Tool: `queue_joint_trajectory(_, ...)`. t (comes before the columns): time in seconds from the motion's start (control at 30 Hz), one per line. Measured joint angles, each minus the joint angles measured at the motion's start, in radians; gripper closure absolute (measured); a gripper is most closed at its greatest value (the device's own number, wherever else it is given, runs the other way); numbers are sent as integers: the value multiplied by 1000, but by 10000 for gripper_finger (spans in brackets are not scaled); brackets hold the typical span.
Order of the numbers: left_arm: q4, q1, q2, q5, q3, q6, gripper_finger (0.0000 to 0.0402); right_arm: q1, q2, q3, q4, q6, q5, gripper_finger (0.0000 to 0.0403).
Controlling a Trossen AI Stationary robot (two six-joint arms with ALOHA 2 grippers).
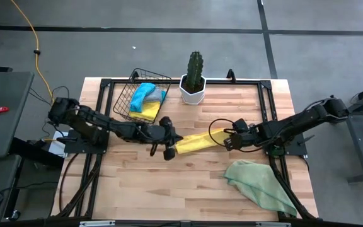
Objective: Fold microfiber towels
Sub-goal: Fold the yellow microfiber towel on the table
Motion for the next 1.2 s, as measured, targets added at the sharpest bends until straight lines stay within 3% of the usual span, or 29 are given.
queue_joint_trajectory(0.87,157,-11,48,-7,5,52,402,0,0,0,8,-16,-63,403)
queue_joint_trajectory(0.93,237,-11,84,31,-2,67,402,0,0,0,10,-16,-63,403)
queue_joint_trajectory(1.07,427,3,199,199,-14,88,402,0,0,0,18,-19,-63,403)
queue_joint_trajectory(1.2,516,29,295,224,6,81,402,0,0,0,21,-35,-62,403)
